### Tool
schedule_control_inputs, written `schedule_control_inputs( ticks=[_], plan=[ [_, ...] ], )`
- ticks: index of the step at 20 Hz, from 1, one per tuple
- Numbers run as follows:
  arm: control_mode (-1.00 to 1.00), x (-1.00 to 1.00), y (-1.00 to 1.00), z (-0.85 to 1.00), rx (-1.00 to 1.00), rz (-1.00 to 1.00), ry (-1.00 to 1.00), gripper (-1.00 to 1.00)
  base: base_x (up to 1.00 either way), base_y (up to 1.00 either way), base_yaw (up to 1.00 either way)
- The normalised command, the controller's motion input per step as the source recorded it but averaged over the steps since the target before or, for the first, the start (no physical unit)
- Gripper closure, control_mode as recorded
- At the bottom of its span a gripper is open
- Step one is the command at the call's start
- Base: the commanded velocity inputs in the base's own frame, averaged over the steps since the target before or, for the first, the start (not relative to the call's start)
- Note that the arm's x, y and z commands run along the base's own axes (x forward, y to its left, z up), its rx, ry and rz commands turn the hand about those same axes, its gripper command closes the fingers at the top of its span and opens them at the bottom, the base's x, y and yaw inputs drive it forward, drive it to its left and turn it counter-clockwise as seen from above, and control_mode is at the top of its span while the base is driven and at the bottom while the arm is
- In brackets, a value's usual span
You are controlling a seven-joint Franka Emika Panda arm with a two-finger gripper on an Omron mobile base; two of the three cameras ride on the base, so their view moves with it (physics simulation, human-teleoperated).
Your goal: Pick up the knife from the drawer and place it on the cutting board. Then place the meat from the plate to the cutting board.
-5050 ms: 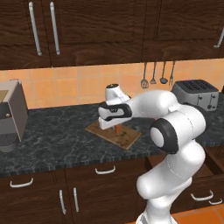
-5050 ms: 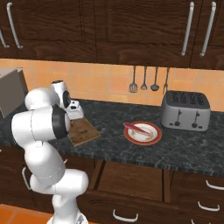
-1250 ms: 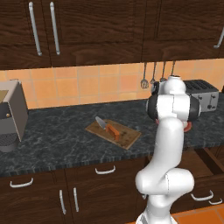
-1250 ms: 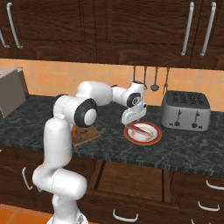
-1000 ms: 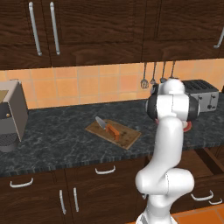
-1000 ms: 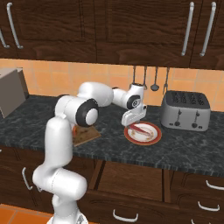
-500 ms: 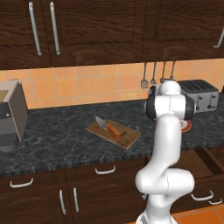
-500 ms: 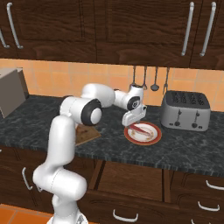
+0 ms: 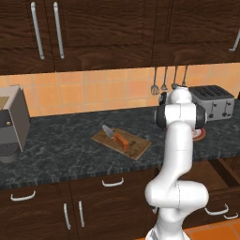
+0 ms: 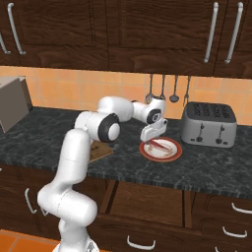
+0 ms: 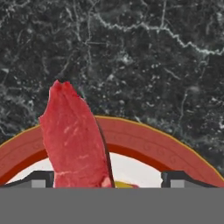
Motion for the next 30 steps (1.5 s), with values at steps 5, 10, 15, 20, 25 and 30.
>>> schedule_control_inputs(
  ticks=[5, 10, 15, 20, 25, 30],
  plan=[
    [-1.00, -0.01, -0.11, -0.26, 0.06, 0.00, 0.00, 1.00, 0.00, 0.00, 0.00],
    [-1.00, -0.33, 0.00, -0.38, 0.08, 0.00, 0.00, 1.00, 0.00, 0.00, 0.00],
    [-1.00, -0.49, 0.00, -0.25, 0.05, 0.00, -0.01, 1.00, 0.00, 0.00, 0.00],
    [-1.00, -0.31, 0.04, 0.32, 0.00, -0.01, -0.06, 1.00, 0.00, 0.00, 0.00],
    [-1.00, -0.29, 0.64, 0.80, -0.03, -0.13, -0.01, 1.00, 0.00, 0.00, 0.00],
    [-1.00, -0.75, 1.00, 0.31, 0.00, -0.37, -0.04, 1.00, 0.00, 0.00, 0.00]
  ],
)
